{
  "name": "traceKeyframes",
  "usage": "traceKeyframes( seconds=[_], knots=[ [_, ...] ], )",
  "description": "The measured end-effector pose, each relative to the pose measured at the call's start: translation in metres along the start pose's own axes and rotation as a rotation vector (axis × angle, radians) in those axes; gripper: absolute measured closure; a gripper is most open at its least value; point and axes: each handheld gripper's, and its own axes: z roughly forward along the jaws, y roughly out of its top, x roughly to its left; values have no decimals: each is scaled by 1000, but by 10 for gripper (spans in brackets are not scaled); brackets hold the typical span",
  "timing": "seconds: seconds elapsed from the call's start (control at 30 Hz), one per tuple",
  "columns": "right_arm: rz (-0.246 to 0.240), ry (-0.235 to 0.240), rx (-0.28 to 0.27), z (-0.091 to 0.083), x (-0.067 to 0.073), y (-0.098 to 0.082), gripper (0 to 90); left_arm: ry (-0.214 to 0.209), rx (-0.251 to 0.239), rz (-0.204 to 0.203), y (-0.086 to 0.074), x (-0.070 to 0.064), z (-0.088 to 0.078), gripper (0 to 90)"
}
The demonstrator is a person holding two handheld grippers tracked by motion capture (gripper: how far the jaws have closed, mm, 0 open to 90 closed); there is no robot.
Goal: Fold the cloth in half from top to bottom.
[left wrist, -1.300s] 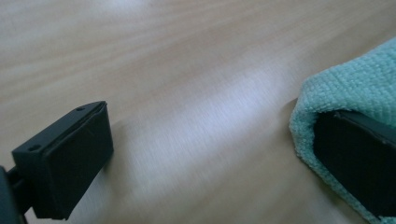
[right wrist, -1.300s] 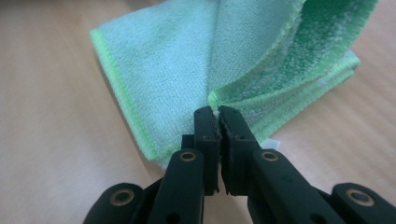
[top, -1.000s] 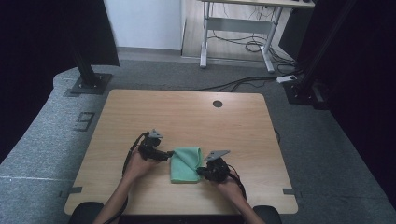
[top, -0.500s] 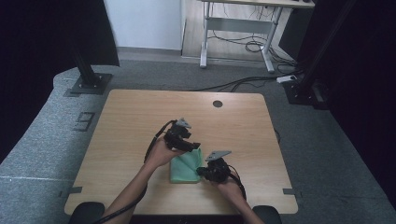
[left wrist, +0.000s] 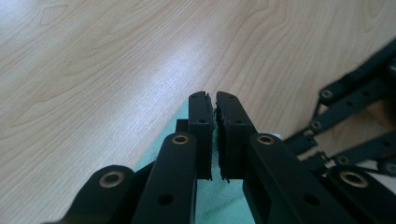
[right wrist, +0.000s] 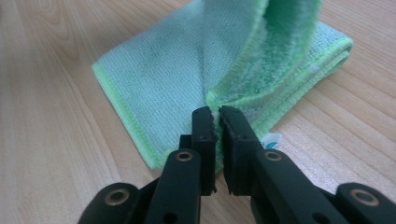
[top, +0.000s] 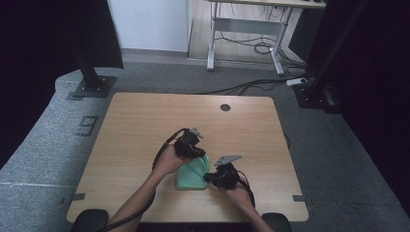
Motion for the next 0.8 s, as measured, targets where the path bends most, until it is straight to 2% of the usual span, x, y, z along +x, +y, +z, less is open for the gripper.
traceKeyframes(
  seconds=[0.1,0.2,0.23,0.33,0.37,0.43,0.47,0.53,0.63,0.67,0.8],
  knots=[
    [34,17,-11,-2,-2,0,782,20,-20,13,-11,-7,-12,850],
    [33,4,-16,-5,-2,1,749,30,-34,12,-18,-9,-19,849],
    [34,0,-23,-9,-1,1,736,37,-55,-2,-27,-10,-26,849],
    [32,-6,-23,-12,0,0,716,37,-63,-8,-35,-11,-31,847],
    [24,-14,-20,-15,1,0,699,36,-68,-17,-45,-14,-34,846],
    [20,-18,-19,-17,2,-1,682,35,-66,-16,-50,-16,-35,842],
    [14,-23,-17,-19,3,-2,670,35,-66,-25,-60,-19,-35,839],
    [11,-32,-15,-20,4,-3,656,32,-65,-27,-65,-20,-34,826],
    [1,-49,-13,-27,4,-5,612,40,-59,-25,-82,-25,-32,807],
    [-4,-60,-12,-31,3,-6,586,38,-62,-39,-93,-26,-30,791],
    [7,-83,-18,-39,-3,-7,536,28,-82,-56,-107,-27,-33,699]
  ],
)
